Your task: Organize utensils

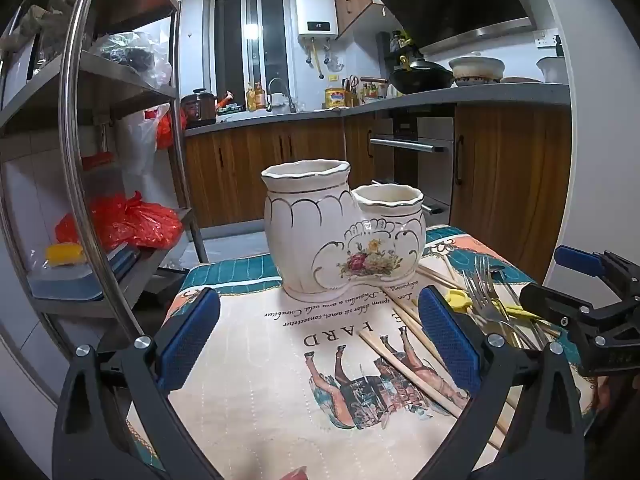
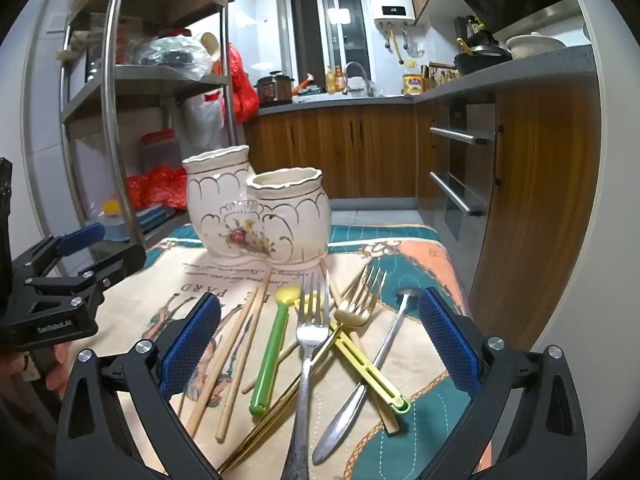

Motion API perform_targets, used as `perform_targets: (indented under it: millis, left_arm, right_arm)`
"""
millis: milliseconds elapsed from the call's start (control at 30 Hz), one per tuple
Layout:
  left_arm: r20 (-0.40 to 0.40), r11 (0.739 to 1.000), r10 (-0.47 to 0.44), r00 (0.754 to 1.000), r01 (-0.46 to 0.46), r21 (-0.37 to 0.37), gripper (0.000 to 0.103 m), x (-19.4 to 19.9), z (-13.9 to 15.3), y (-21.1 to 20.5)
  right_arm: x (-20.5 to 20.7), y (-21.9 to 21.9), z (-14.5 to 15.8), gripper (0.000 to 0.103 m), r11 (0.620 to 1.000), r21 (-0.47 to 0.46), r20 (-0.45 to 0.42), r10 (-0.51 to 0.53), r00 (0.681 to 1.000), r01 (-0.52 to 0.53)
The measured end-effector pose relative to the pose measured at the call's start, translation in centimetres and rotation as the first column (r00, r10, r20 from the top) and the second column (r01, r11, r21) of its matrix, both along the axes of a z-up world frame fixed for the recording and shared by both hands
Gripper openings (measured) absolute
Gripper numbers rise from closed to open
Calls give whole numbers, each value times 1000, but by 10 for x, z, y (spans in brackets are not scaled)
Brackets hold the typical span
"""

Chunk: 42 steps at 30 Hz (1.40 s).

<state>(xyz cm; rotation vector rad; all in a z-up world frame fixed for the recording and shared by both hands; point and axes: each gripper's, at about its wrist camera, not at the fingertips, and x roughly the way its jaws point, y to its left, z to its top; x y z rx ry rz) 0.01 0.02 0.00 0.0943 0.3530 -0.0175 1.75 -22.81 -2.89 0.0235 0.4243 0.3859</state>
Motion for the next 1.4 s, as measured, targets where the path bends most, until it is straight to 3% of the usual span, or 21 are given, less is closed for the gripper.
perform_targets:
  millis: [1400]
  left_arm:
    - [-39, 1000, 11, 999, -12, -16, 98, 6, -4, 2]
  right_arm:
    - [2, -3, -1, 98, 1000, 19, -11, 1, 1000, -1]
